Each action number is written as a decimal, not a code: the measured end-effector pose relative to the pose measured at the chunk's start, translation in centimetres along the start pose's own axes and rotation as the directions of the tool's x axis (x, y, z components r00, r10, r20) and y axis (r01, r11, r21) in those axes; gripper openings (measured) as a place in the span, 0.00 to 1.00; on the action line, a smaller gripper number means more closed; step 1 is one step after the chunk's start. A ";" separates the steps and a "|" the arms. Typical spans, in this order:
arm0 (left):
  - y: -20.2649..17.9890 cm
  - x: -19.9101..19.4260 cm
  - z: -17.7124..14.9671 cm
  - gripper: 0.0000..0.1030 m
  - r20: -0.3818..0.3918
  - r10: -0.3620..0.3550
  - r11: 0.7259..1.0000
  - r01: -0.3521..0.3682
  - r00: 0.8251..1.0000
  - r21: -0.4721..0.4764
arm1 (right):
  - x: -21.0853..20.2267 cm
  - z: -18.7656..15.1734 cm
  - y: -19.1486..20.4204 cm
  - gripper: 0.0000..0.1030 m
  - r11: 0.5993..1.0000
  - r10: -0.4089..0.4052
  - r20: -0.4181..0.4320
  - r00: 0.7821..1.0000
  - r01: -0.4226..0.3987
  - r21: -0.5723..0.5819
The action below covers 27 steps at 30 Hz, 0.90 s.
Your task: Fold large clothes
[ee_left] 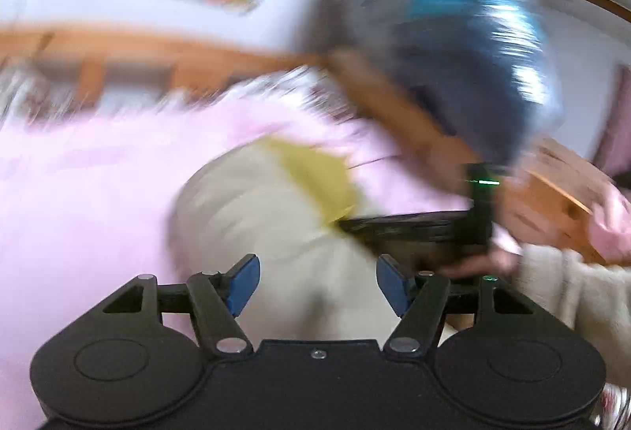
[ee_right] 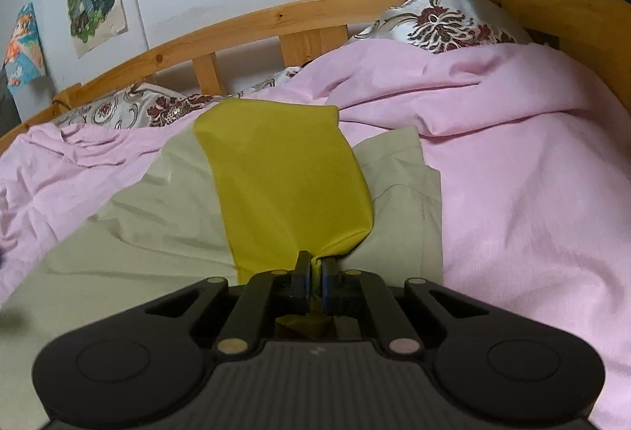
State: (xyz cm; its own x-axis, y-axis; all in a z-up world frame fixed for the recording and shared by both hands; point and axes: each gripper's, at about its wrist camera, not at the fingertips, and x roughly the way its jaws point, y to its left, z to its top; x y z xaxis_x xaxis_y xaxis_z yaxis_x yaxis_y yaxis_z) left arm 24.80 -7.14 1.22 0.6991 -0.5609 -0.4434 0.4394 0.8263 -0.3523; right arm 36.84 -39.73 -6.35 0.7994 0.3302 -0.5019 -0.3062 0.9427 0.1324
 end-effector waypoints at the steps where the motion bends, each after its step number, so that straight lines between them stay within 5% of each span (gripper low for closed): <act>1: 1.0 0.6 -0.1 0.55 -0.024 -0.007 0.999 0.006 1.000 -0.042 | -0.1 0.1 0.2 0.02 1.000 -0.007 -0.003 1.000 0.007 -0.013; 2: 1.8 1.2 -0.3 0.46 -0.052 -0.007 0.997 0.003 0.999 -0.078 | -0.1 0.1 0.4 0.02 1.000 -0.014 -0.007 1.000 0.014 -0.026; 7: 2.8 3.2 -1.4 0.48 -0.084 0.015 0.998 -0.020 0.996 -0.056 | -1.2 0.9 1.9 0.04 0.990 -0.081 -0.024 0.996 0.078 -0.121; 11: 3.1 4.4 -2.2 0.47 -0.095 0.021 0.999 -0.025 0.995 -0.042 | -4.2 2.6 5.0 0.22 0.940 -0.179 0.082 0.980 0.195 -0.280; 14: 2.7 4.5 -2.2 0.48 -0.090 0.027 0.999 -0.029 0.996 -0.020 | -4.9 4.7 8.2 0.35 0.906 -0.127 0.178 0.976 0.187 -0.379; 19: 2.6 3.9 -2.5 0.48 -0.078 0.036 0.999 -0.036 0.996 -0.002 | 0.8 5.8 13.1 0.33 0.846 0.005 0.156 0.988 0.078 -0.527; 23: 2.4 4.1 -2.8 0.48 -0.059 0.047 0.999 -0.047 0.997 -0.004 | 5.8 4.3 13.0 0.23 0.801 -0.064 0.206 0.976 0.173 -0.573; 27: 1.7 4.4 -3.4 0.48 -0.032 0.048 0.998 -0.047 0.998 0.032 | 8.4 2.8 10.1 0.23 0.852 -0.076 0.176 0.982 0.155 -0.500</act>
State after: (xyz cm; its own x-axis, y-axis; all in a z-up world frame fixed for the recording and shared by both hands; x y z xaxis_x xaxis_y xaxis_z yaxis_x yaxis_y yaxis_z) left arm 26.75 -8.34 -4.12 0.7010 -0.5223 -0.4855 0.4243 0.8527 -0.3047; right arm 41.90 -27.33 -6.80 0.8986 0.2609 -0.3526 -0.3952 0.8305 -0.3925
